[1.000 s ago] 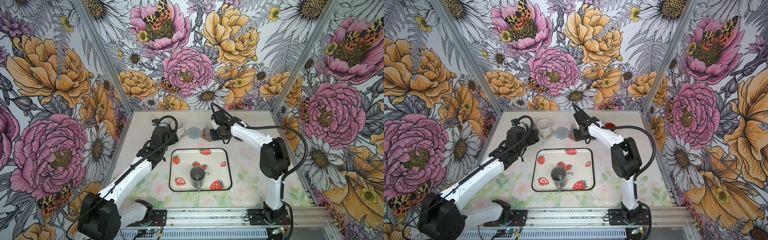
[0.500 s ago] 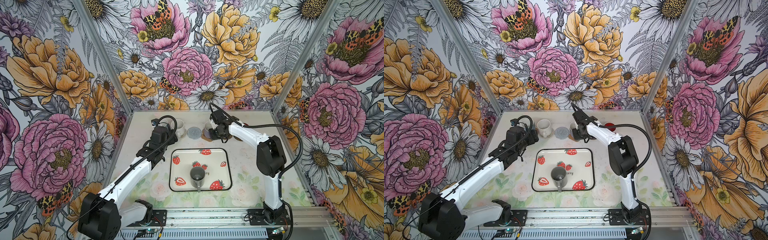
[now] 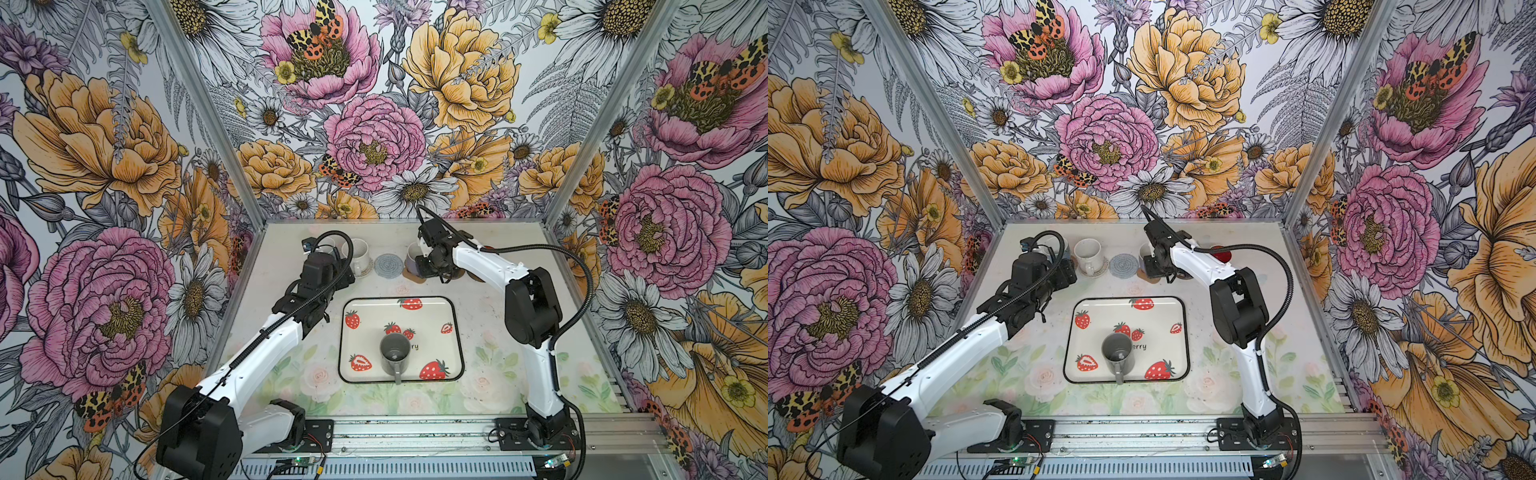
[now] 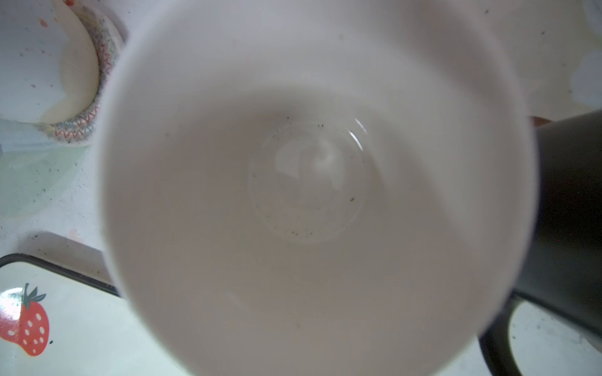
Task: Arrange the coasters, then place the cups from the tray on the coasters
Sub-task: 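Lower the lavender mug onto the brown paw-print coaster with the right gripper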
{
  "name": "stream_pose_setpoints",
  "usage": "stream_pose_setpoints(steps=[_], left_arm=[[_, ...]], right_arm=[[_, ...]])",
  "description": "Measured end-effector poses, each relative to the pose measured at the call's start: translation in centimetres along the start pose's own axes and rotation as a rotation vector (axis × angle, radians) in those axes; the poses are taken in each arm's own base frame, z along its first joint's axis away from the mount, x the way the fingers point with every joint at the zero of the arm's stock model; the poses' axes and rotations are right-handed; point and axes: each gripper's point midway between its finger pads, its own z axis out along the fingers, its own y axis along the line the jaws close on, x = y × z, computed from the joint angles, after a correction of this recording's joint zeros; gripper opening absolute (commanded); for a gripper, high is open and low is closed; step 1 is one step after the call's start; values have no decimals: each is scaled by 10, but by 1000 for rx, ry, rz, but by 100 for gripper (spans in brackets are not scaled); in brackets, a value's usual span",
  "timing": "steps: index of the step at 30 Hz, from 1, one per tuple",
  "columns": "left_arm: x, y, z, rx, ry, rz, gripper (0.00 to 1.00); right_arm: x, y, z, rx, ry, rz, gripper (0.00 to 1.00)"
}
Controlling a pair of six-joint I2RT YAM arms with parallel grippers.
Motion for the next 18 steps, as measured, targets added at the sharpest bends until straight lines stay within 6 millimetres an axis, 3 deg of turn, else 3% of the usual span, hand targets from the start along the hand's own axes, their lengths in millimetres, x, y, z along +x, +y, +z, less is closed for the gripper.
stream_pose_setpoints(steps=[11,18], left_arm=[[-1,3,1,-9,-2,-4,86],[-2,4,1,-10,-2,-5,86]], right_arm=[[0,-7,11,8,17,11,0],[-4,-6,7,7,12,12,0]])
